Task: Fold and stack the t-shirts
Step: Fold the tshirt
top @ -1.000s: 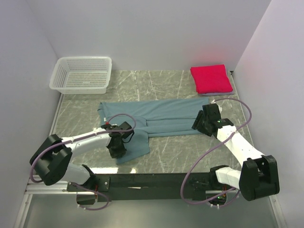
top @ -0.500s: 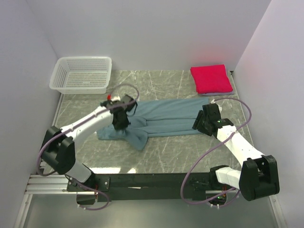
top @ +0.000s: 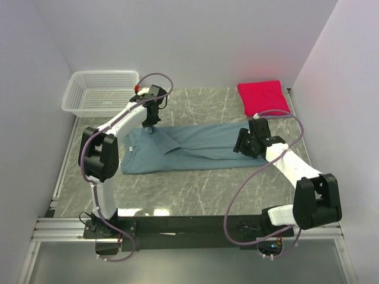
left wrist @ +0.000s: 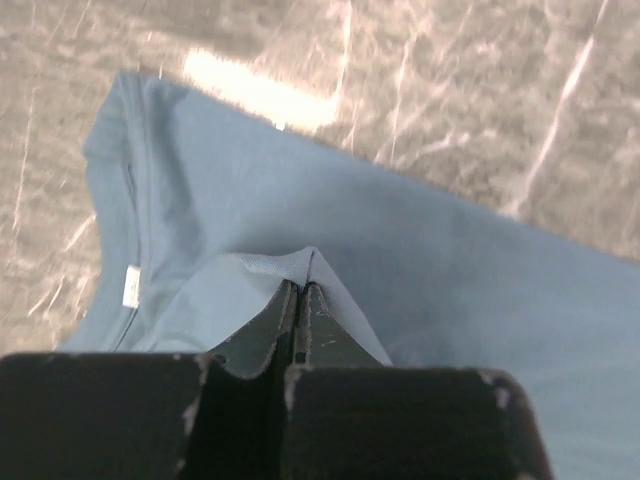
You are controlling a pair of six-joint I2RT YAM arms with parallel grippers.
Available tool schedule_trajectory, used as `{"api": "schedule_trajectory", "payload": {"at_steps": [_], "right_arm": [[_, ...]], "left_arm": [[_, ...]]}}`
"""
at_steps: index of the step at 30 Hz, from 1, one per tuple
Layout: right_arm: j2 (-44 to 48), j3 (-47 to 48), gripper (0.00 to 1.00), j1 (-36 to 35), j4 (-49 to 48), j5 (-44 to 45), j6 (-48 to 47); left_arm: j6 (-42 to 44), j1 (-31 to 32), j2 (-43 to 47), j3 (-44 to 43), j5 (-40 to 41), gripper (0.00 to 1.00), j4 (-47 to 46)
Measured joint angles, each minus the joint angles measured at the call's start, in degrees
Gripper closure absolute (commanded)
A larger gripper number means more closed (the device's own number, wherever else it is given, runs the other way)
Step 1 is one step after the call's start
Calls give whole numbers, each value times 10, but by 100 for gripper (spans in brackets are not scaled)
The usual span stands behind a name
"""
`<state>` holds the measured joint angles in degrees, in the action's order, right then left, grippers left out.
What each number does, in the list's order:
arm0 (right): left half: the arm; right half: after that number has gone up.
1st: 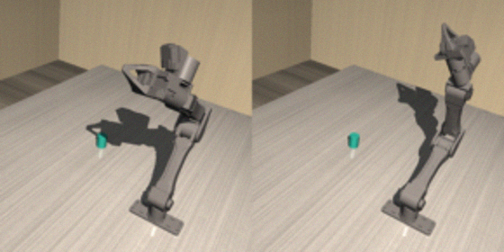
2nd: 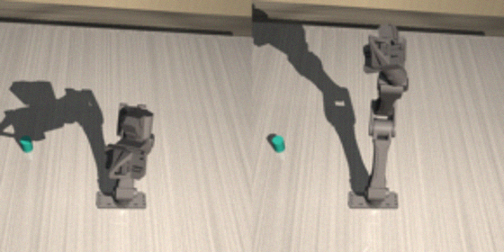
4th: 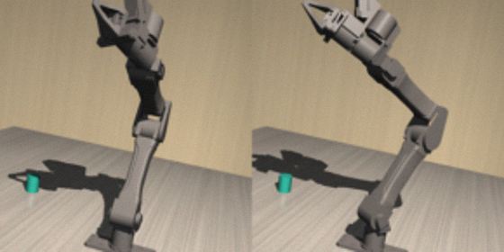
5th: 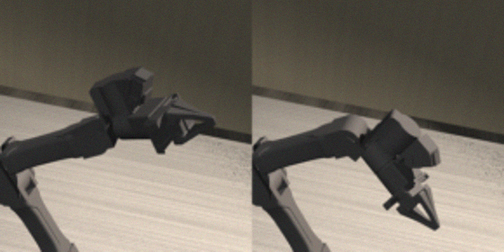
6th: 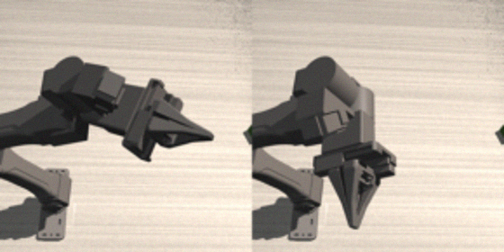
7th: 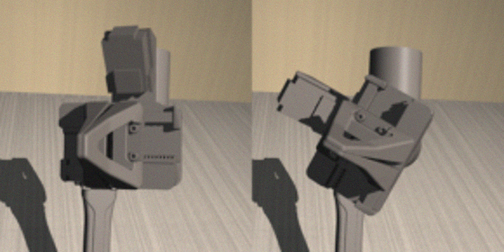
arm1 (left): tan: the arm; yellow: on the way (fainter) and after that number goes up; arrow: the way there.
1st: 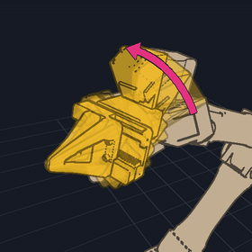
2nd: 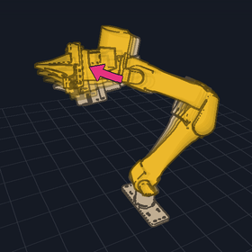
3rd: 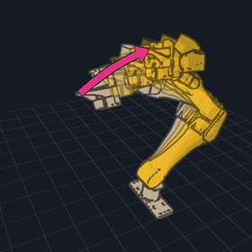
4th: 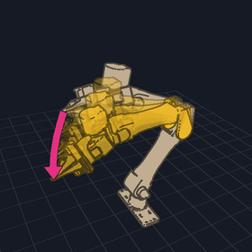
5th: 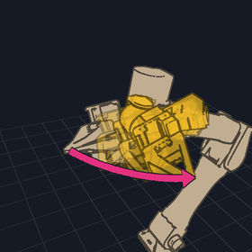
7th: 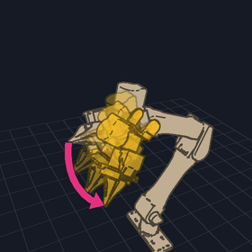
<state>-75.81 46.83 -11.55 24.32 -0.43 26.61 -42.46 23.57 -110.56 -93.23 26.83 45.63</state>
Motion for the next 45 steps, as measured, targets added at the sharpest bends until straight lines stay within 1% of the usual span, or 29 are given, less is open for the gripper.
{"api": "schedule_trajectory", "payload": {"at_steps": [5,7,8,9,10,11,12,14,17,20,21,23,24,26,27,28,30,32,33,35,38,39,45], "right_arm": [[-29,21,39,-20,-13,-38,-24],[-40,29,39,-35,-15,-44,-31],[-46,34,39,-48,-16,-43,-36],[-52,38,39,-58,-16,-43,-38],[-58,43,40,-71,-16,-43,-41],[-66,50,41,-85,-17,-41,-43],[-75,58,42,-96,-17,-40,-45],[-93,70,46,-116,-19,-37,-47],[-118,81,50,-141,-22,-30,-44],[-139,86,52,-162,-23,-19,-35],[-145,86,53,-168,-23,-17,-31],[-155,88,53,-180,-24,-13,-24],[-160,89,54,-184,-24,-11,-20],[-170,91,56,-196,-26,-4,-13],[-174,92,57,-201,-26,-2,-7],[-177,92,59,-204,-26,-2,-5],[-183,92,62,-210,-28,-2,5],[-189,92,64,-211,-31,-1,12],[-193,92,66,-211,-33,0,15],[-201,92,68,-211,-37,3,21],[-215,94,69,-211,-40,13,26],[-219,94,69,-211,-41,18,27],[-233,113,68,-197,-42,57,31]], "left_arm": [[2,-16,-34,-17,-1,93,-12],[-2,-21,-43,-19,-3,82,-16],[-4,-24,-46,-19,-5,76,-16],[-6,-27,-49,-19,-9,57,-17],[-4,-30,-51,-18,-13,45,-17],[-7,-32,-51,-18,-17,36,-18],[-10,-33,-51,-17,-19,23,-20],[-14,-37,-46,-11,-23,18,-26],[-18,-38,-10,29,-33,18,-35],[-20,-38,68,99,-41,26,-39],[-21,-38,107,130,-45,31,-42],[-25,-37,177,184,-52,38,-47],[-26,-37,205,207,-56,45,-47],[-33,-37,263,267,-65,50,-69],[-37,-37,281,295,-69,54,-74],[-39,-37,292,323,-74,55,-84],[-43,-37,288,368,-80,60,-91],[-46,-38,265,392,-80,62,-92],[-48,-39,250,401,-79,63,-94],[-49,-44,227,416,-79,63,-97],[-50,-54,208,426,-79,64,-99],[-51,-57,202,426,-80,66,-99],[-51,-63,200,426,-79,65,-105]]}}
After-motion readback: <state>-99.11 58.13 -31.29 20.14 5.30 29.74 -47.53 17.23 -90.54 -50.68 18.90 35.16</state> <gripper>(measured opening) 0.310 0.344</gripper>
